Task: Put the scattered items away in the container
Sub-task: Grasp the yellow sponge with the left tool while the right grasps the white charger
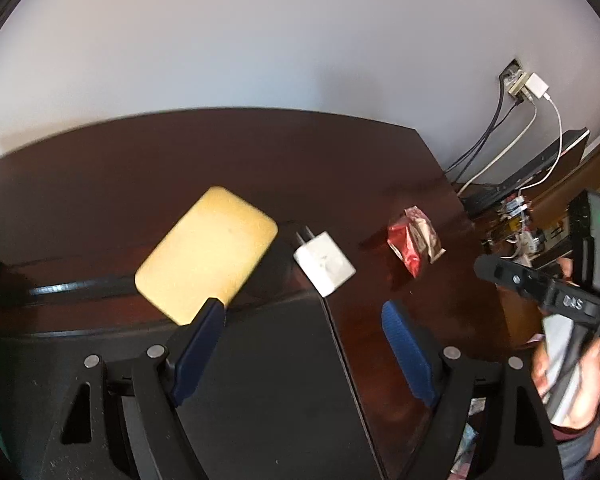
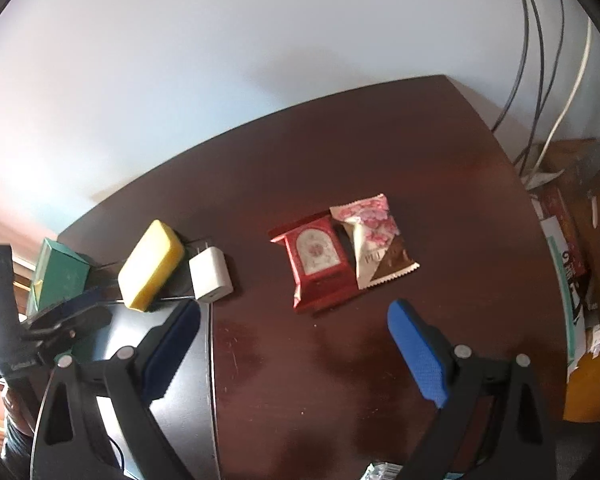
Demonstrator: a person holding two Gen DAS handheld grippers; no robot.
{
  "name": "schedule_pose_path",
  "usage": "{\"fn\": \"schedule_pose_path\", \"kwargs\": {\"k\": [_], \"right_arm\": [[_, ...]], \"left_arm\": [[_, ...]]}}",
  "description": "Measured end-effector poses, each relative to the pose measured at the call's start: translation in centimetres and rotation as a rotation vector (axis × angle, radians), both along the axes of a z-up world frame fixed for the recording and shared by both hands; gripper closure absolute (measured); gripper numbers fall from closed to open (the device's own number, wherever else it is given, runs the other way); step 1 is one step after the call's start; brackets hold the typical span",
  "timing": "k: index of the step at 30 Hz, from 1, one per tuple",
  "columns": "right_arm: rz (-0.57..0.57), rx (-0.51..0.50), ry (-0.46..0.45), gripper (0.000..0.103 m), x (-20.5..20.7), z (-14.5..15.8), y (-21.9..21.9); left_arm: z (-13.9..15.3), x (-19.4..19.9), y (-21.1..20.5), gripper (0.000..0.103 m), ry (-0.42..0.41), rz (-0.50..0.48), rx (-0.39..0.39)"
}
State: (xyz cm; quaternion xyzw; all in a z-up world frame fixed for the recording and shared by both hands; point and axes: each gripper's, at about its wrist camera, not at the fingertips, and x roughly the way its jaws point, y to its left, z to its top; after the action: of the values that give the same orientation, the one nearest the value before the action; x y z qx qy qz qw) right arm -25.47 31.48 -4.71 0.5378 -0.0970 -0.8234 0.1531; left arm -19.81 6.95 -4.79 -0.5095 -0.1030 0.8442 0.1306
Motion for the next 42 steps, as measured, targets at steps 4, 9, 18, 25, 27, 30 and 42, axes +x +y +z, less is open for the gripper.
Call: {"fn": "schedule_pose_path", "kwargs": {"k": [4,9,18,25,27,30,42], "right_arm": [[0.032,0.007,-0.011,0.006,-0.3,-0.3,-1.8],[0.106,0.066,-0.042,0.006,-2.0,-2.0,-7.1],[0.187,0.153,-0.109,0.007,-4.0,-5.3,-13.3],[0.192,0.166,-0.146,0.010,-4.6,-7.1,-13.7],[0.193,0.170,-0.149,0.014,-4.7,-7.3,-13.7],[0.200,0.179,-0.155,0.019,-4.7,-7.7,-14.0],[0.223,0.312,-0.104,0.051,-3.8,-7.9,-15.5]], "left_arm": [[0.3,-0.1,-0.8,0.020,0.055,0.002,-0.150],[-1.9,-1.8,-3.9,0.020,-0.005,0.026,-0.197],[-5.2,-2.9,-5.1,0.020,-0.069,-0.046,-0.191],[-5.6,-3.4,-5.0,0.020,-0.051,-0.062,-0.205],[-5.7,-3.4,-5.1,0.020,-0.050,-0.068,-0.205],[-5.7,-3.3,-5.2,0.020,-0.047,-0.075,-0.210],[-6.0,-4.3,-6.1,0.031,-0.070,-0.037,-0.210]]}}
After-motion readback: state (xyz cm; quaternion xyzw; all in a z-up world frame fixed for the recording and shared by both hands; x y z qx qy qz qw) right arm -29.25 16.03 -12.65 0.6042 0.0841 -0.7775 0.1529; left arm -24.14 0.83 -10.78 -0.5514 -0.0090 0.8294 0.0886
